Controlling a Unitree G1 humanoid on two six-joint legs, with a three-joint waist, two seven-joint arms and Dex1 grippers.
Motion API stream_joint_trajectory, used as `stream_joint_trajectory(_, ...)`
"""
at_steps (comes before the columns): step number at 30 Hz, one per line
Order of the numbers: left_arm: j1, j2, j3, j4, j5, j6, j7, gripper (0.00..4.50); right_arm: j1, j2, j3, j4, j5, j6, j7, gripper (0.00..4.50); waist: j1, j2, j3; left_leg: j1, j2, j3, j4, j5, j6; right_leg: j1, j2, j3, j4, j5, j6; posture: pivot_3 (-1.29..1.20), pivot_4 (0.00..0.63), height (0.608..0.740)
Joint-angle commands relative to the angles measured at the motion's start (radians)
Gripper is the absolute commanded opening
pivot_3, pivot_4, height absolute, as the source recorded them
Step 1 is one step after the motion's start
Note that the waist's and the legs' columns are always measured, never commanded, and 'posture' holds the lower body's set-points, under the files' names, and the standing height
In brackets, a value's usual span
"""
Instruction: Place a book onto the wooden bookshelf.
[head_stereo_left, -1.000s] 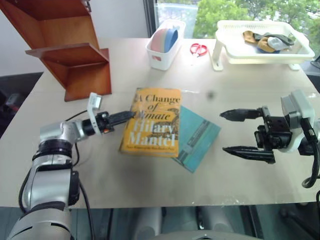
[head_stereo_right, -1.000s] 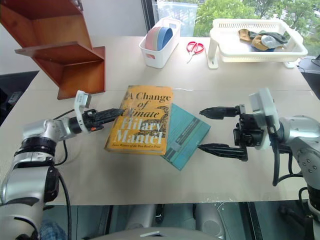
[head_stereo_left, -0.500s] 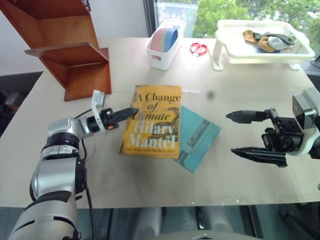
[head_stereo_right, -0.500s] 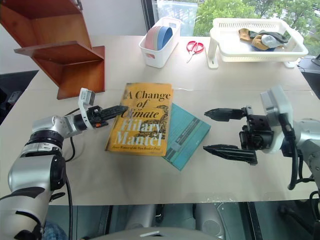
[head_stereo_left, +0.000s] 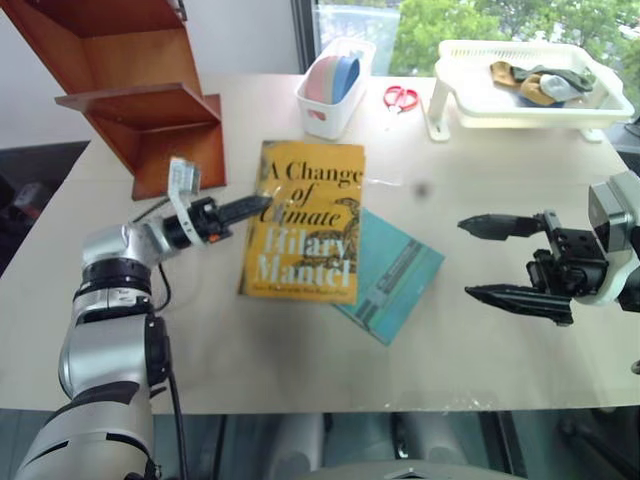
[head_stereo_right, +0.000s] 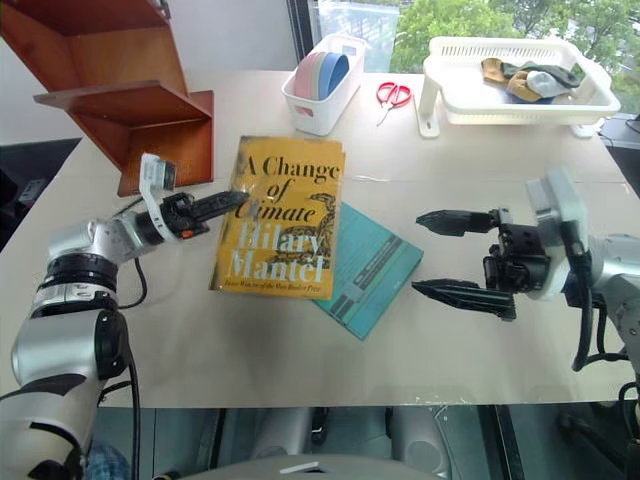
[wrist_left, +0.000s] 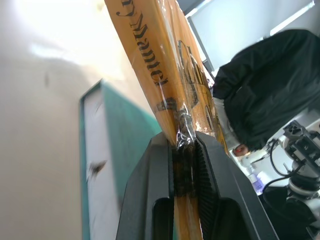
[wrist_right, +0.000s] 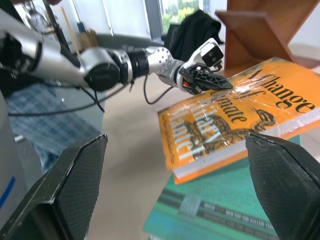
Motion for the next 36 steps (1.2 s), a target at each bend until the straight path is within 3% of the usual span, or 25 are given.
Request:
stream_joint_trajectory(1, -0.050, 0.031, 0.037, -0.193, -0.011, -0.092, 0.081, 0.14, -0.057, -0.001, -0.070, 0.024, 0.058, -0.007, -0.025, 4.50, 0.005, 0.000, 0.000, -0.003, 0.000, 0.000, 0.002, 0.000, 0.000, -0.003, 0.000, 0.000, 0.002, 0.000, 0.000, 0.00, 0.150, 0.740)
stream_joint_trajectory(9, -0.243, 0.056, 0.077, -0.359, -0.030, -0.309, 0.201, 0.14, -0.182, 0.012, -0.133, 0.236, 0.130, -0.003, 0.011, 4.50, 0.011, 0.000, 0.000, -0.004, -0.002, -0.001, 0.005, 0.000, 0.000, -0.005, 0.000, 0.000, 0.007, 0.000, 0.000, 0.00, 0.150, 0.740)
stream_joint_trajectory(13, -0.298, 0.089, 0.035, -0.433, 0.045, -0.455, 0.240, 0.14, -0.245, 0.025, -0.168, 0.358, 0.158, -0.001, 0.038, 4.50, 0.009, 0.000, 0.001, -0.005, -0.002, 0.000, 0.005, 0.000, 0.000, -0.005, 0.000, 0.000, 0.007, 0.000, 0.000, 0.00, 0.150, 0.740)
stream_joint_trajectory(17, -0.372, 0.145, -0.021, -0.496, 0.200, -0.693, 0.325, 0.14, -0.336, 0.041, -0.208, 0.486, 0.243, 0.045, 0.064, 4.50, 0.008, 0.001, 0.002, -0.004, -0.003, 0.003, 0.005, 0.000, 0.000, -0.006, 0.001, 0.001, 0.008, 0.000, 0.000, 0.00, 0.150, 0.740)
stream_joint_trajectory(24, -0.375, 0.320, -0.184, -0.467, 0.542, -1.092, 0.395, 0.14, -0.411, 0.052, -0.207, 0.599, 0.237, 0.072, 0.123, 4.50, 0.008, 0.002, 0.002, -0.003, -0.002, 0.011, 0.004, 0.000, 0.000, -0.007, 0.002, 0.004, 0.010, 0.000, 0.000, 0.00, 0.150, 0.740)
stream_joint_trajectory(30, -0.415, 0.430, -0.284, -0.360, 0.778, -1.289, 0.482, 0.14, -0.465, 0.081, -0.193, 0.626, 0.229, 0.077, 0.146, 4.50, 0.008, 0.002, 0.002, -0.003, -0.002, 0.011, 0.005, 0.000, 0.000, -0.008, 0.002, 0.005, 0.011, 0.000, 0.000, 0.00, 0.150, 0.740)
stream_joint_trajectory(36, -0.421, 0.479, -0.356, -0.199, 0.915, -1.347, 0.559, 0.14, -0.483, 0.085, -0.179, 0.624, 0.203, 0.094, 0.168, 4.50, 0.007, 0.002, 0.002, -0.004, -0.002, 0.013, 0.005, 0.000, 0.000, -0.011, 0.002, 0.006, 0.012, 0.000, 0.000, 0.00, 0.150, 0.740)
